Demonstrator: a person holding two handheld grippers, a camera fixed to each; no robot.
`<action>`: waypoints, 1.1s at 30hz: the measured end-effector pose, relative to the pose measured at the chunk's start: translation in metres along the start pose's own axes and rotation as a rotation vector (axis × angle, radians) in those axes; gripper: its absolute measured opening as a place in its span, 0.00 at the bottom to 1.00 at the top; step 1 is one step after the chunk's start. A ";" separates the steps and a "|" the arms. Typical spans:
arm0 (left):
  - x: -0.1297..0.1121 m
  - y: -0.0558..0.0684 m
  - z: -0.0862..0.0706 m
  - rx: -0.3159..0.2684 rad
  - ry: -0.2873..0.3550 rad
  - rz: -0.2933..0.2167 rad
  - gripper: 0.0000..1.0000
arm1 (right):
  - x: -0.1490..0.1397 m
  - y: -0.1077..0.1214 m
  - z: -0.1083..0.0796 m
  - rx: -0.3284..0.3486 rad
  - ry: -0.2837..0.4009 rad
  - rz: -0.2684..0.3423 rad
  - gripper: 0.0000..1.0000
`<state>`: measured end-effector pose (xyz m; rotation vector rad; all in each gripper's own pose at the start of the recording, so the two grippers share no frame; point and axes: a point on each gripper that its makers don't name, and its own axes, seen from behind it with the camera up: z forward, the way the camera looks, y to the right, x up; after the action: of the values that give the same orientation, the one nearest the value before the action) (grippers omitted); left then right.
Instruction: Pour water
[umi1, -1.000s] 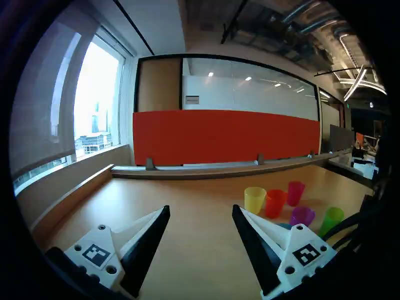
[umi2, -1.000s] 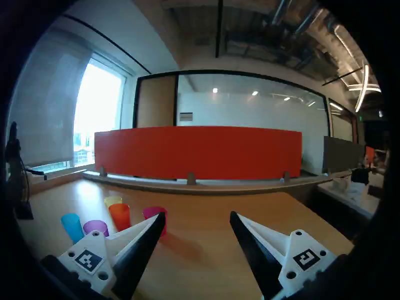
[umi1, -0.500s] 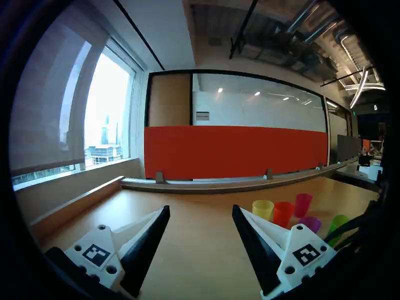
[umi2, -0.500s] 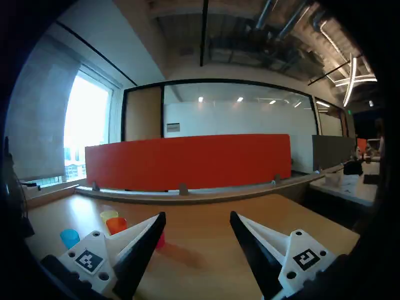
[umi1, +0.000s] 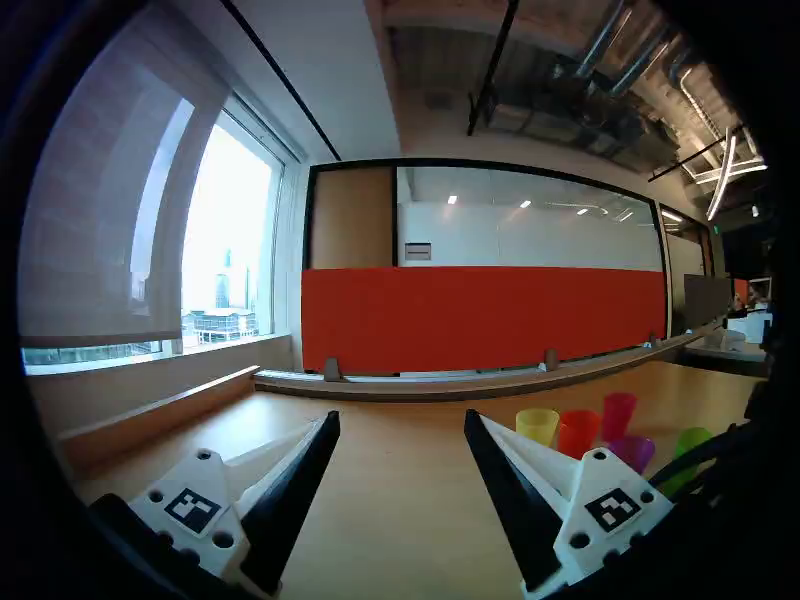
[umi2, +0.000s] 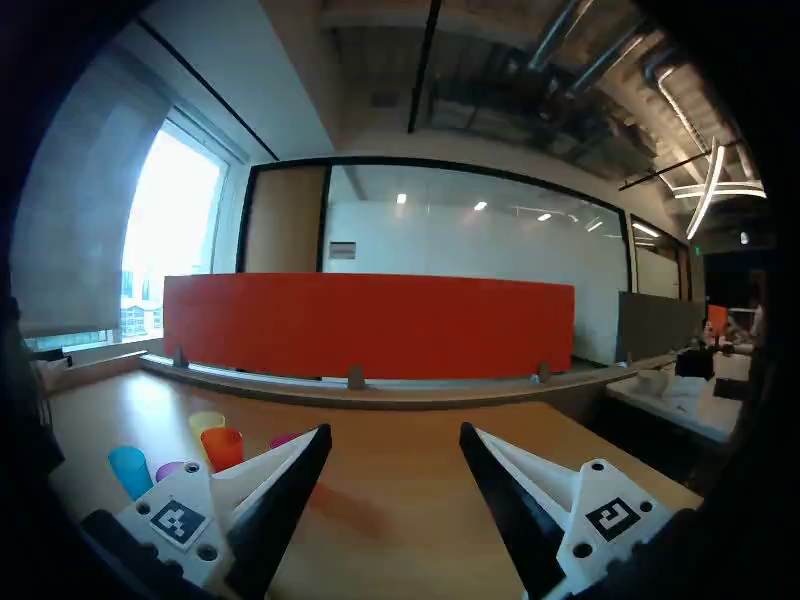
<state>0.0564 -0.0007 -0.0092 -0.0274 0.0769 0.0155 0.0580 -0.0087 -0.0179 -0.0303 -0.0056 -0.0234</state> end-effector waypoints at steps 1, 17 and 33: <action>-0.002 -0.001 0.000 0.003 0.001 -0.004 0.92 | 0.000 0.001 -0.001 -0.002 -0.002 0.002 0.99; -0.041 0.002 0.001 0.020 -0.023 -0.034 0.92 | 0.000 0.011 -0.008 -0.042 -0.019 0.044 0.99; -0.059 0.003 0.000 0.029 -0.056 0.000 0.92 | -0.003 0.010 -0.009 -0.042 -0.023 0.047 0.99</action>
<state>-0.0028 0.0015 -0.0044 0.0024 0.0208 0.0156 0.0556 0.0015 -0.0272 -0.0726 -0.0272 0.0242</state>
